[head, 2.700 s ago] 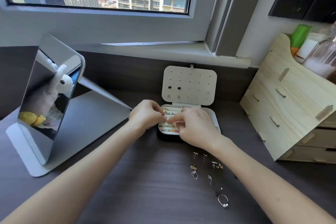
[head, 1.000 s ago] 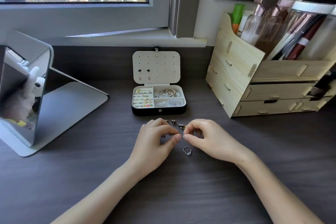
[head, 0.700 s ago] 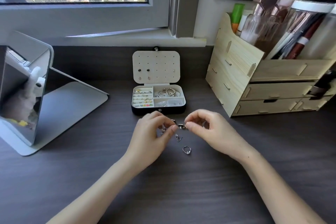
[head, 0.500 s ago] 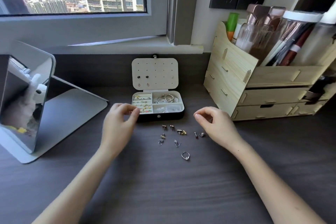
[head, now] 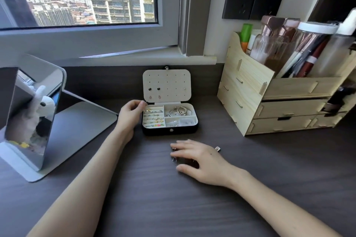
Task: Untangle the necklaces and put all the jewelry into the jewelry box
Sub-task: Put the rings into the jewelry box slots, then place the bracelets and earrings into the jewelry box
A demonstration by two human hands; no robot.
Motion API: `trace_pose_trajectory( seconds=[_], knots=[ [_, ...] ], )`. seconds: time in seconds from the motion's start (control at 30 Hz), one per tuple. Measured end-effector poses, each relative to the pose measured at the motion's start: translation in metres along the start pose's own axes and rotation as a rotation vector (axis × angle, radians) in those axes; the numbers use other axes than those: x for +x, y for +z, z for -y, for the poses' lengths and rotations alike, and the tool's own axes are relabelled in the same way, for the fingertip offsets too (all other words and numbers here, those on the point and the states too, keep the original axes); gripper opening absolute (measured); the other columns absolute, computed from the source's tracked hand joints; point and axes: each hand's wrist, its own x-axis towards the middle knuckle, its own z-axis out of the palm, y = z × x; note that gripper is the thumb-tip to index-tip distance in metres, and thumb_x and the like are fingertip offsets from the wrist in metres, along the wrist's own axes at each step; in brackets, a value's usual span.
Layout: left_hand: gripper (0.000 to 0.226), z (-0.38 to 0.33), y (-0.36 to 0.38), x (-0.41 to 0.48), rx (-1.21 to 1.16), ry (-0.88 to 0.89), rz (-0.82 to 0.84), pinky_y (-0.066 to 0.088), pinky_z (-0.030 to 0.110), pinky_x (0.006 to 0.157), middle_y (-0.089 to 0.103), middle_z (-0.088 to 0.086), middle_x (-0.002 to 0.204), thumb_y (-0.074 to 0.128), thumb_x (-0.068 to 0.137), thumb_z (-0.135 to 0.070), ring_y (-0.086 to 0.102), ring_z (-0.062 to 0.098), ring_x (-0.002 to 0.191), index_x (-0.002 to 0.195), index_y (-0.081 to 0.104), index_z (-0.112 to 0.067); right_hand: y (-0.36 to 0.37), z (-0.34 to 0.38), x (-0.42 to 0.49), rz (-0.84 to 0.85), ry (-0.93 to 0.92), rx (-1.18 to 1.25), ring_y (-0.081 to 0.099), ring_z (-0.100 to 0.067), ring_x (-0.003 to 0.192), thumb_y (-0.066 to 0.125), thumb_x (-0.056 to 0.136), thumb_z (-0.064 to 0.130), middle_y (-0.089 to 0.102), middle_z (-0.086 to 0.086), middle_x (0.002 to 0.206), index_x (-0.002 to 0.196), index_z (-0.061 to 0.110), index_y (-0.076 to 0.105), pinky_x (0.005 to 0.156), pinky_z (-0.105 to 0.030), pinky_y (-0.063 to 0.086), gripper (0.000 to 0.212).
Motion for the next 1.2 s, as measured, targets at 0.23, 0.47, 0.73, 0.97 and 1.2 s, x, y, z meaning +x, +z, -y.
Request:
trace_pose_trajectory(
  seconds=[0.23,0.47,0.73,0.97,1.2],
  knots=[
    [0.017,-0.005,0.007,0.021,-0.194,-0.089,0.129,0.053,0.030,0.073,0.068,0.003,0.096,0.052,0.097,-0.021,0.065,0.013,0.079,0.088,0.063,-0.013,-0.016,0.000,-0.035,0.045,0.001,0.307,0.047,0.004,0.123,0.063,0.087,0.022,0.065,0.006,0.121,0.103,0.014,0.073,0.109,-0.017,0.029,0.021],
    [0.012,-0.002,0.014,0.027,-0.211,-0.065,0.102,0.056,0.026,0.063,0.070,0.002,0.091,0.056,0.095,-0.022,0.068,0.014,0.075,0.089,0.064,-0.015,-0.046,-0.028,-0.044,-0.263,0.255,0.556,0.053,0.001,0.119,0.057,0.091,0.009,0.065,0.002,0.121,0.108,0.014,0.068,0.102,-0.016,0.038,0.021],
    [0.012,0.005,0.023,0.025,-0.103,0.086,-0.062,0.052,0.022,0.075,0.068,0.001,0.093,0.058,0.094,-0.022,0.062,0.012,0.084,0.094,0.064,-0.012,-0.021,-0.030,-0.037,-0.149,0.241,0.475,0.041,0.022,0.116,0.055,0.093,0.008,0.056,0.021,0.117,0.111,0.028,0.062,0.104,-0.003,0.022,0.028],
    [0.012,0.008,0.019,0.007,-0.152,0.100,-0.097,0.051,0.017,0.065,0.065,-0.001,0.085,0.058,0.093,-0.020,0.061,0.007,0.075,0.093,0.064,-0.009,-0.017,-0.020,-0.042,-0.097,0.187,0.501,0.044,0.013,0.121,0.051,0.087,0.026,0.060,0.017,0.119,0.111,0.032,0.062,0.106,-0.008,0.022,0.027],
    [0.012,0.003,-0.001,-0.031,-0.203,0.043,-0.039,0.055,0.026,0.069,0.068,0.000,0.083,0.059,0.093,-0.021,0.063,0.010,0.074,0.091,0.065,-0.011,-0.019,-0.009,-0.054,0.031,0.101,0.511,0.051,0.002,0.120,0.052,0.088,0.022,0.069,0.016,0.110,0.104,0.024,0.070,0.114,-0.020,0.018,0.025]
  ],
)
